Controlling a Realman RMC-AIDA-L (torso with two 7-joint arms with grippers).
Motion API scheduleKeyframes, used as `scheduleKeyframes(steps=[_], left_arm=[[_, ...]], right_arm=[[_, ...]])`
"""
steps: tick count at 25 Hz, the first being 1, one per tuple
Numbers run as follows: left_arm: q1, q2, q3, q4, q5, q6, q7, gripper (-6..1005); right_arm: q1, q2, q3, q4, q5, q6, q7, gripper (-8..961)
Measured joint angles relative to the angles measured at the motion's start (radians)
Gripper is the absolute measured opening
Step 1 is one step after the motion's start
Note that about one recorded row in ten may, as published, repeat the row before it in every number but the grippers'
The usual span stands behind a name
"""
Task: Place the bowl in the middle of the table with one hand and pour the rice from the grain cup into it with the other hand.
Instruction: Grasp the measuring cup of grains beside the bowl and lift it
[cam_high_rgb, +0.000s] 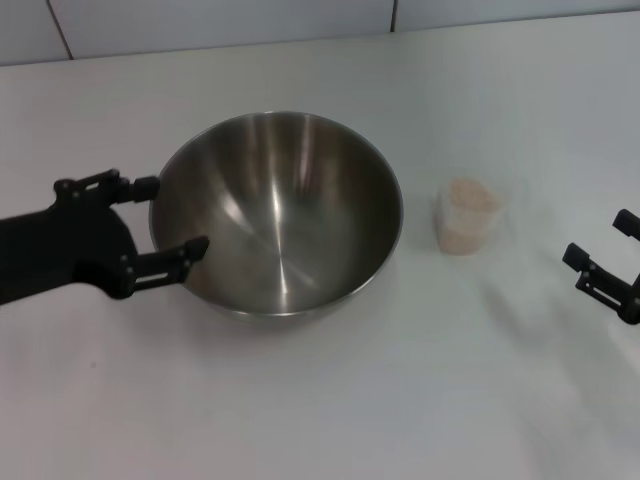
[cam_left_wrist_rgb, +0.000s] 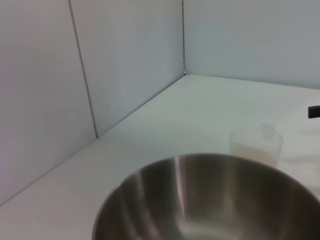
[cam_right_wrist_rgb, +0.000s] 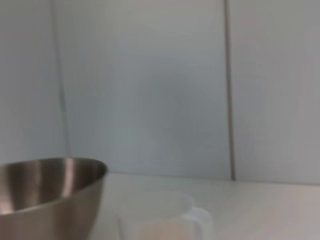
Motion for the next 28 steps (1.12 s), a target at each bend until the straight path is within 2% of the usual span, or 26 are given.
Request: scheduleKeyframes(steps=[1,2,9,18,28], left_arm=[[0.0,0.0,0.0,0.0,0.0,0.0,0.0,784],[0.065,-0.001,0.006,-0.002,-0.017,0.009,0.05,809],[0.116,-0.002,0.046,0.029,-0.067,0.066,0.147,809],[0.126,-0.002,0.053,0.061,-0.127,0.082,0.208,808],[0.127,0.0,0.052,0.065,-0.129,0.083,0.208,809]], right_arm=[[0.005,0.0,0.008,0.006,0.0,0.019,0.0,824],[0.011,0.0,0.013,0.011,0.0,0.037,0.0,824],[0.077,0.002,0.028,0.059,0.001,0.171,-0.005,824],[0.13,0.005,0.029,0.078,0.001,0.243,-0.009,824],[0.176,0.005,0.025,0.087,0.001,0.3,-0.009,824]])
